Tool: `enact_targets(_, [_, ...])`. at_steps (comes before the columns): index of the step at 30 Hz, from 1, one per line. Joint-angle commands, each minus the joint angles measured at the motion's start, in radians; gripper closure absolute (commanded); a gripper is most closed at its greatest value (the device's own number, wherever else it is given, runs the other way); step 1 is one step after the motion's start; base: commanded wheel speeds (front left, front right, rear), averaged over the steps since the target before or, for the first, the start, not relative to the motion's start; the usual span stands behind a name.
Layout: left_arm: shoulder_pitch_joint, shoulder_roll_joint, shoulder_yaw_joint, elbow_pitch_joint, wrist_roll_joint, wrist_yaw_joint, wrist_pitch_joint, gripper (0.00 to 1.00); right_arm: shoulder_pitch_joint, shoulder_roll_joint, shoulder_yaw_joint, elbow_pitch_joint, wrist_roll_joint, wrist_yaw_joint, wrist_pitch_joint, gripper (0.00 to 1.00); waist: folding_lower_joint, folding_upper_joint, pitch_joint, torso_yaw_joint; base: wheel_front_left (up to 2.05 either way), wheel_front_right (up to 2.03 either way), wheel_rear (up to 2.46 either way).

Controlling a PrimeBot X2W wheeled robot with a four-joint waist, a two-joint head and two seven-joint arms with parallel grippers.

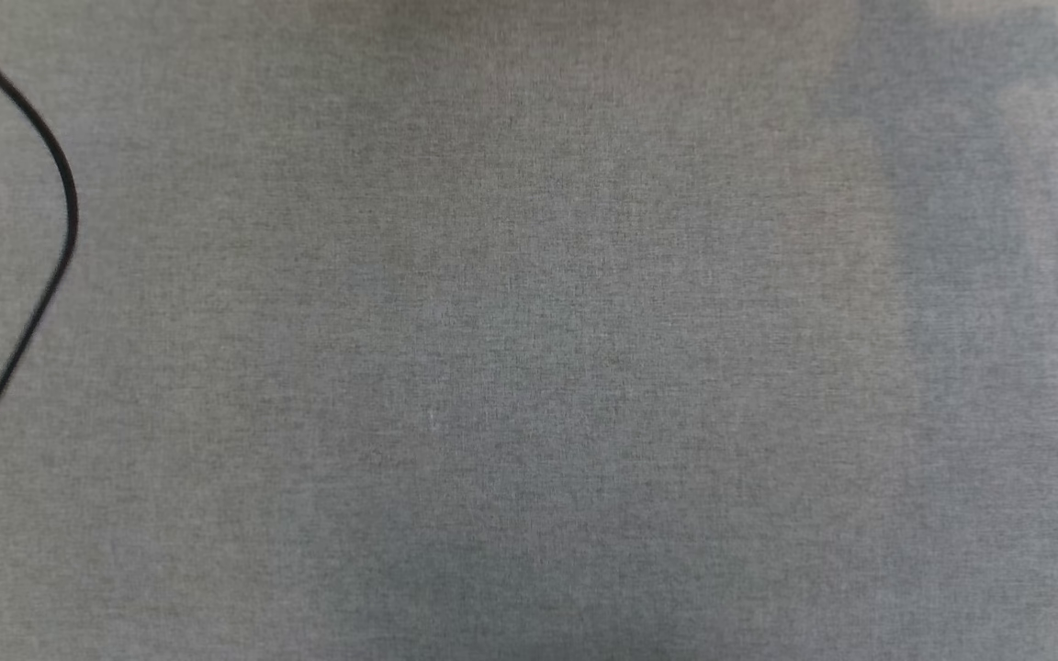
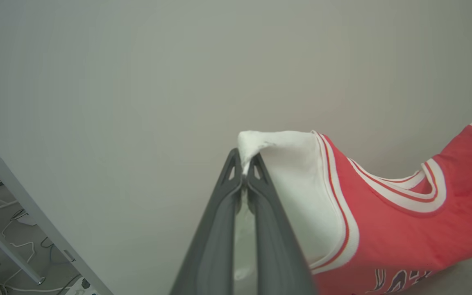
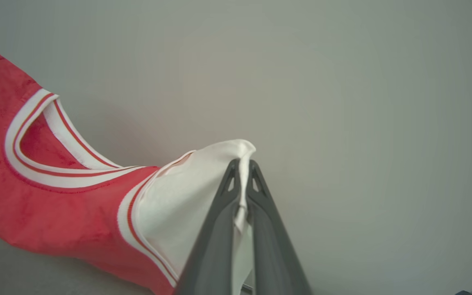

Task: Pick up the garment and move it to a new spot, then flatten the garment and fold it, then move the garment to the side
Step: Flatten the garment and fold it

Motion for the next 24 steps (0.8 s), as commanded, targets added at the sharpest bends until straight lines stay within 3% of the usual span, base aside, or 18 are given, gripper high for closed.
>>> enact_targets(1, [0.060, 0.012, -0.003, -0.005, -0.019, -0.005, -0.011, 1.00, 0.053, 0.001, 0.023, -0.011, 0.033, -0.001, -0.018, 1.00, 0.0000, -0.0001, -0.042, 0.004, 0.00, 0.00, 0.00])
enact_targets(7, [0.335, 0.043, 0.004, -0.076, -0.048, 0.008, -0.030, 1.00, 0.290, -0.046, 0.152, -0.099, 0.141, -0.001, -0.062, 1.00, 0.0000, -0.0001, -0.131, 0.014, 0.00, 0.00, 0.00])
enact_targets(14, [0.705, 0.095, 0.086, -0.294, -0.064, 0.091, -0.032, 1.00, 0.592, -0.136, 0.232, -0.242, 0.242, -0.001, -0.099, 1.00, 0.0000, -0.0001, -0.239, 0.022, 0.00, 0.00, 0.00])
enact_targets(20, [1.062, 0.131, 0.128, -0.481, -0.080, 0.172, -0.032, 1.00, 0.875, -0.243, 0.228, -0.340, 0.270, -0.001, -0.094, 1.00, 0.0000, -0.0001, -0.326, 0.024, 0.00, 0.00, 0.00])
enact_targets(24, [1.240, 0.148, 0.137, -0.542, -0.083, 0.214, -0.032, 1.00, 1.041, -0.268, 0.177, -0.354, 0.268, -0.001, -0.104, 1.00, 0.0000, -0.0001, -0.369, 0.021, 0.00, 0.00, 0.00])
